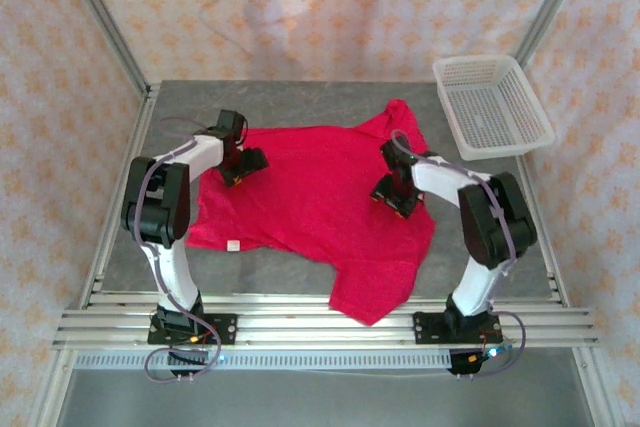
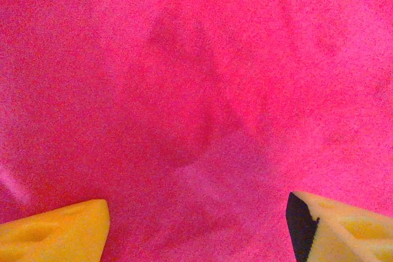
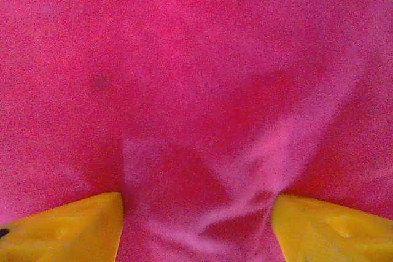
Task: Fold the inside-out t-shirt
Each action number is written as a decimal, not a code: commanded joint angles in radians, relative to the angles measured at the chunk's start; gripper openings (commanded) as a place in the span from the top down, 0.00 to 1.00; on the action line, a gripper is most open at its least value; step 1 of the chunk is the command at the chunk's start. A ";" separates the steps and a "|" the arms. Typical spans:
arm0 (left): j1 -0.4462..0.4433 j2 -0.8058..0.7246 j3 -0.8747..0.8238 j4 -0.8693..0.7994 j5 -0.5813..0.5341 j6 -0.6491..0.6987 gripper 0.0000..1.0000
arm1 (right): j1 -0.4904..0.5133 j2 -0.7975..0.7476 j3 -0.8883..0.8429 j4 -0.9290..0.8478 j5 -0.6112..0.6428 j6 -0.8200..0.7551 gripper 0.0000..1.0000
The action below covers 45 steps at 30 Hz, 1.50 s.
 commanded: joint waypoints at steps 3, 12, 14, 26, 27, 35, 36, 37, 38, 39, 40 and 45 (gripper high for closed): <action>-0.002 -0.084 -0.209 0.059 0.012 -0.029 0.24 | 0.000 0.347 0.352 0.050 0.024 -0.031 0.35; -0.403 -0.142 -0.570 0.535 0.114 -0.468 0.29 | 0.037 1.052 1.643 -0.303 -0.120 -0.088 0.37; -0.558 -0.111 -0.507 0.576 0.114 -0.524 0.29 | 0.040 1.062 1.713 -0.257 -0.164 -0.082 0.34; -0.600 -0.199 -0.232 0.387 0.136 -0.374 0.29 | -0.007 0.593 1.423 -0.465 0.112 -0.340 0.27; -0.574 -0.218 -0.215 0.348 0.132 -0.345 0.29 | -0.009 0.560 1.386 -0.479 0.132 -0.347 0.27; -0.358 -0.155 0.074 0.085 0.128 -0.142 0.33 | -0.042 0.316 0.900 -0.349 0.218 -0.340 0.56; -0.349 -0.120 0.126 0.070 0.128 -0.129 0.33 | -0.051 0.298 0.843 -0.304 0.195 -0.329 0.60; -0.347 -0.082 0.166 0.068 0.133 -0.120 0.34 | -0.060 0.288 0.803 -0.272 0.179 -0.319 0.64; -0.348 -0.038 0.209 0.069 0.139 -0.116 0.34 | -0.066 0.282 0.770 -0.238 0.164 -0.310 0.71; -0.348 0.010 0.238 0.080 0.158 -0.122 0.35 | -0.071 0.285 0.753 -0.216 0.152 -0.303 0.72; -0.348 0.059 0.263 0.099 0.183 -0.131 0.38 | -0.073 0.293 0.742 -0.195 0.136 -0.299 0.73; -0.347 0.208 0.300 0.148 0.209 -0.155 0.41 | -0.074 0.393 0.767 -0.145 0.082 -0.272 0.74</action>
